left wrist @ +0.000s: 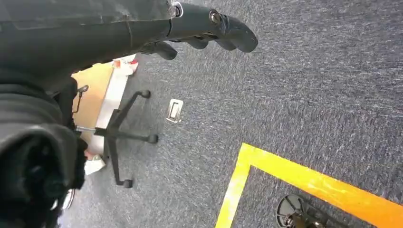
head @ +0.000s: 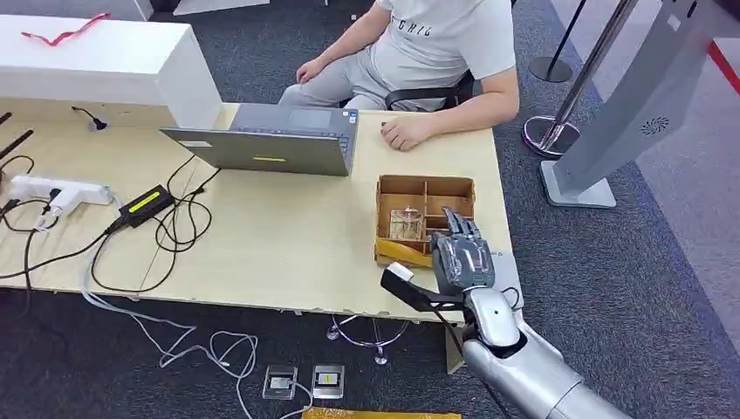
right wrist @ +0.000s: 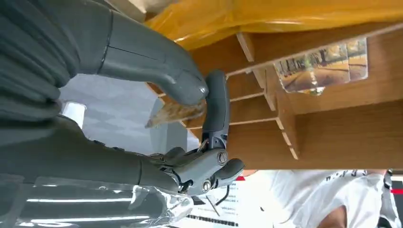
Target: Pass the card to the sensor for recognition and then transmit it.
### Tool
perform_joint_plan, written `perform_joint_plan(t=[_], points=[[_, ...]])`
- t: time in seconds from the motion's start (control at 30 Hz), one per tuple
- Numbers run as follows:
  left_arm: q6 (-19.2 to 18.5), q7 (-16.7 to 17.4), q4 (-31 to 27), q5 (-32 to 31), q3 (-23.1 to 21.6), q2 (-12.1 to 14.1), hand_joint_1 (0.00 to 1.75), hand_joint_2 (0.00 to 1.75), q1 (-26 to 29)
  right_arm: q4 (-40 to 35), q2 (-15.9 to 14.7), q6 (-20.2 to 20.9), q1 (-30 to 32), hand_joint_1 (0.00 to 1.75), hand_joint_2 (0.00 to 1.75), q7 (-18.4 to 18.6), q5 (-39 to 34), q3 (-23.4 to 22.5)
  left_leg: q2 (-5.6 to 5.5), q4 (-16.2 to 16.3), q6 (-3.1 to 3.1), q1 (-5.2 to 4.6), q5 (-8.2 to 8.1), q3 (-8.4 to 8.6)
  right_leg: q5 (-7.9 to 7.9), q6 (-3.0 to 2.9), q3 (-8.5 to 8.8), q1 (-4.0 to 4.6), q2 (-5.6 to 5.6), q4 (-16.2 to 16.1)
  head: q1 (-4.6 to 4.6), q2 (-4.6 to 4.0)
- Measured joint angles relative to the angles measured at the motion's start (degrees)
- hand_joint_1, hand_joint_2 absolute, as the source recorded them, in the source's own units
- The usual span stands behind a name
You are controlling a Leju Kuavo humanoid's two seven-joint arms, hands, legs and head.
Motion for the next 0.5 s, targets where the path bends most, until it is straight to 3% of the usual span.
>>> perform_joint_plan(t=[0.3,0.33,0.37,0.5], points=[[0.0,-0.3,0.0,-0.5,0.0,0.1,0.00,0.00,0.0,0.7,-0.1,0.0,0.2,1.66,1.75,-0.2,0.2,-0.7,0.00,0.0,0.00,0.00,0.00,0.00,0.00,0.00,0.00,0.00,0.00,0.0,0.02,0.02],[0.0,-0.4,0.0,-0.5,0.0,0.1,0.00,0.00,0.0,0.7,-0.1,0.0,0.2,1.41,1.75,-0.3,0.2,-0.7,0.00,0.0,0.00,0.00,0.00,0.00,0.00,0.00,0.00,0.00,0.00,0.0,0.02,0.02],[0.0,-0.5,0.0,-0.4,0.0,0.1,0.00,0.00,0.0,0.8,0.0,0.0,0.2,0.00,1.75,-0.5,0.2,-0.7,0.00,0.0,0.00,0.00,0.00,0.00,0.00,0.00,0.00,0.00,0.00,0.0,0.00,0.00],[0.0,-0.6,0.0,0.0,0.0,0.1,0.00,0.00,0.0,1.2,0.2,-0.8,0.2,0.00,1.75,-1.1,0.1,-0.7,0.00,0.0,0.00,0.00,0.00,0.00,0.00,0.00,0.00,0.00,0.00,0.0,0.02,0.00]])
